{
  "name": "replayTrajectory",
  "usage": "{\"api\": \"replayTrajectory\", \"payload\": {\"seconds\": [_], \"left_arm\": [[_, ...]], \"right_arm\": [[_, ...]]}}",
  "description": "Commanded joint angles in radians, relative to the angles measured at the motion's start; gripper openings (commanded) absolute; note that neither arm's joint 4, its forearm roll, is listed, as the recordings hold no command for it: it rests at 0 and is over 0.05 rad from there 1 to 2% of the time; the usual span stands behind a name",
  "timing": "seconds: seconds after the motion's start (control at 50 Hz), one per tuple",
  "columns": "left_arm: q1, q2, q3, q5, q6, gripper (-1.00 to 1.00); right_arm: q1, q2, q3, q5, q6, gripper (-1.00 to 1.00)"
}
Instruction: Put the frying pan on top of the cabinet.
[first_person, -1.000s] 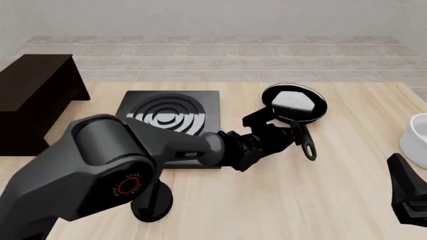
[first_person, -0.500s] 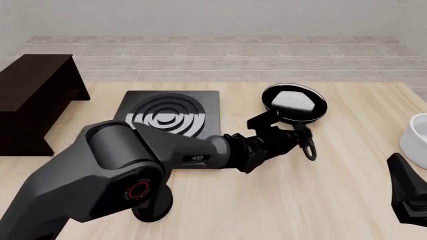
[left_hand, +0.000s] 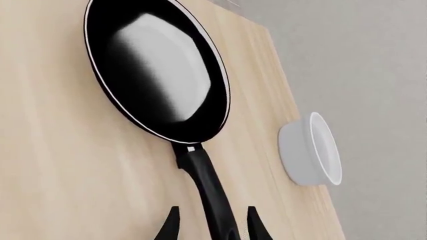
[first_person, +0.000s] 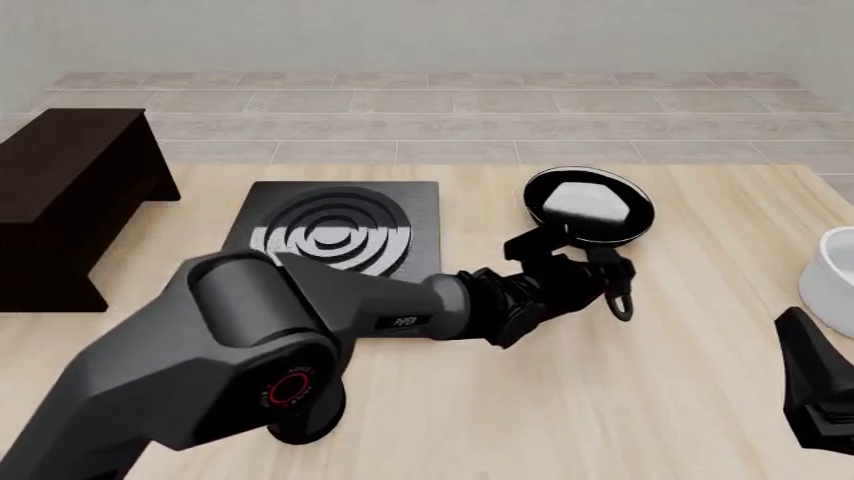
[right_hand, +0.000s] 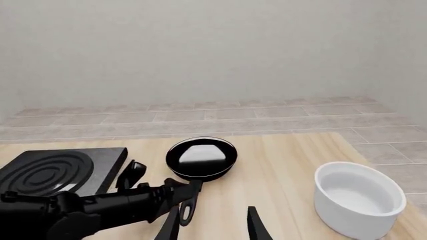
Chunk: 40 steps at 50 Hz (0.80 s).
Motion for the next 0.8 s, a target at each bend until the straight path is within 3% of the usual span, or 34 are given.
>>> {"api": "replayTrajectory", "payload": {"seconds": [0.02,0.8], "left_arm": [[-0.001,0.018,-0.032,0.013,-0.008,1.0],[0.004,0.082,-0.131,0.061,-0.023,1.0]], "right_arm": [[-0.003,-0.006,0.0,0.006,0.003,1.0],[-0.014,-0.004,0.0,0.002,0.012,1.0]]}}
